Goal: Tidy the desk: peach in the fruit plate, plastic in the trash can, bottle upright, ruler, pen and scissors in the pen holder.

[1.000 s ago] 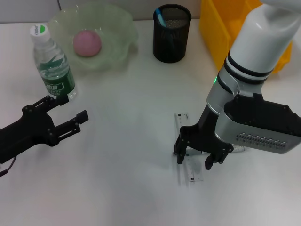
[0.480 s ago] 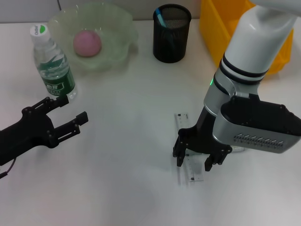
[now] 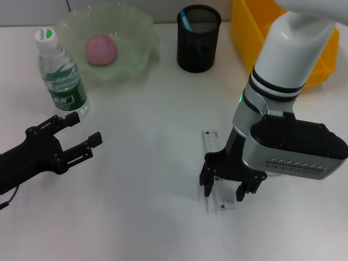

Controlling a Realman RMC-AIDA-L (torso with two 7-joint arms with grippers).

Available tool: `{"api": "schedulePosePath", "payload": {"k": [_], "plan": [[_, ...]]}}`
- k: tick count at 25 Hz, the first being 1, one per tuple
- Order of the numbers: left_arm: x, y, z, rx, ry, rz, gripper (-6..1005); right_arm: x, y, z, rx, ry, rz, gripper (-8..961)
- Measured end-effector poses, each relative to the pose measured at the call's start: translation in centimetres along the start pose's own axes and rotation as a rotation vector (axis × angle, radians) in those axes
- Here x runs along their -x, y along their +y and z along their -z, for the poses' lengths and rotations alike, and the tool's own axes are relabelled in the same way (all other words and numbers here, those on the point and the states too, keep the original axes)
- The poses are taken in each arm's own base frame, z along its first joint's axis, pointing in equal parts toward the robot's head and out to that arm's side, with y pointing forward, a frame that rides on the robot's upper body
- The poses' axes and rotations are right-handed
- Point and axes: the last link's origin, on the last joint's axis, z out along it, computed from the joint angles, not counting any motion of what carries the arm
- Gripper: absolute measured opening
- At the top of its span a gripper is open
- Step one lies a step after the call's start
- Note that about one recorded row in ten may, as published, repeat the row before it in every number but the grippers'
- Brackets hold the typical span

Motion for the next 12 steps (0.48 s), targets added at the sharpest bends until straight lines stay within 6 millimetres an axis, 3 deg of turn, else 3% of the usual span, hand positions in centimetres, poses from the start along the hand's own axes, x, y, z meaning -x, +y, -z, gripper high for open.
{"api": "schedulePosePath", "payload": {"k": [12], "plan": [[0.10,0.07,0.32,0.001,-0.004,-0.007,785,0.18,-0.20,-0.21,0.004,0.000,0.007,611]]}}
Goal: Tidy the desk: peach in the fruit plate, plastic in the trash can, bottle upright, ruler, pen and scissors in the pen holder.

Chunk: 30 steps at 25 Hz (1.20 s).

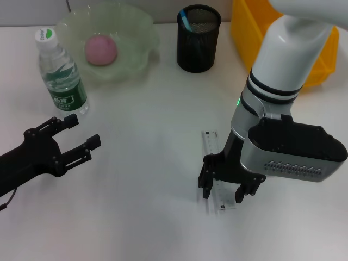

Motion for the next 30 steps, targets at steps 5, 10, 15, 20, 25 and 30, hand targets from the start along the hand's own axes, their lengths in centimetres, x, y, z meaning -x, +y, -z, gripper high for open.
{"api": "schedulePosePath", "payload": {"k": [5,10,15,20,25,30], "plan": [[0.0,0.0,0.1,-0.001,-0.001,0.000,785,0.0,0.0,0.0,0.002,0.001,0.000,597],[0.1,0.2,-0.1,0.012,-0.010,-0.002,785,0.0,-0.1,0.0,0.005,0.004,0.001,582],[0.4,0.6,-0.5,0.057,-0.044,-0.011,785,-0.1,-0.1,0.0,0.004,0.009,0.000,568],[0.6,0.9,-0.5,0.116,-0.100,0.002,785,-0.1,-0.1,0.0,0.005,0.009,-0.001,562],[0.6,0.9,-0.5,0.116,-0.100,0.002,785,-0.1,-0.2,0.0,0.003,0.010,0.000,556],[0.8,1.4,-0.9,0.174,-0.148,-0.024,785,-0.1,-0.2,0.0,0.003,0.010,0.001,550]]}}
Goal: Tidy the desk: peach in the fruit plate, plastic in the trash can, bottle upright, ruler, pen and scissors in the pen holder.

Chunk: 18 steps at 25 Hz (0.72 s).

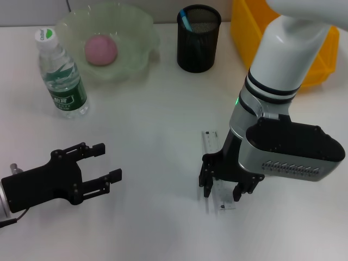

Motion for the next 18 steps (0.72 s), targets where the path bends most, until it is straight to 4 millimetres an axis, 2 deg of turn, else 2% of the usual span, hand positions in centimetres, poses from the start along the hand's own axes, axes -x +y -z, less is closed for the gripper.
{"api": "schedulePosePath", "payload": {"k": [4,14,18], "plan": [[-0.08,0.02,-0.01,0.006,-0.002,-0.006,785,-0.03,0.02,-0.03,-0.001,0.000,0.003,545],[-0.59,-0.12,-0.32,0.019,0.006,0.003,665,-0.01,-0.02,-0.15,-0.008,-0.007,0.009,533],[-0.84,-0.11,-0.33,0.026,0.016,-0.001,666,-0.05,0.03,-0.19,-0.006,-0.008,0.010,528]]}}
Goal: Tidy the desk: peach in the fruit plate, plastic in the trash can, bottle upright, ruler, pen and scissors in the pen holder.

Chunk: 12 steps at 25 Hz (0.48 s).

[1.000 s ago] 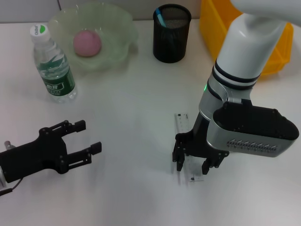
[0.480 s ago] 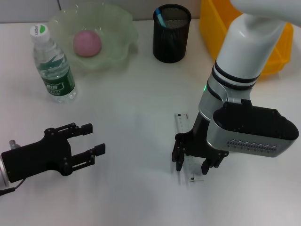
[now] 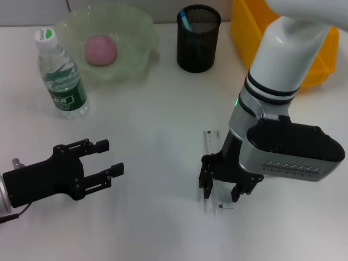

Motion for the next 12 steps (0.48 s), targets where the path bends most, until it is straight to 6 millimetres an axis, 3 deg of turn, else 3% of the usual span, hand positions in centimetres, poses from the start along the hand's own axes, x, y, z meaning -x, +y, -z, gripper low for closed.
{"api": "schedulePosePath", "payload": {"k": [12], "plan": [[-0.39,0.00,0.28,0.010,0.015,0.001,666,0.00,-0.08,0.06,-0.001,0.001,0.002,420]]}}
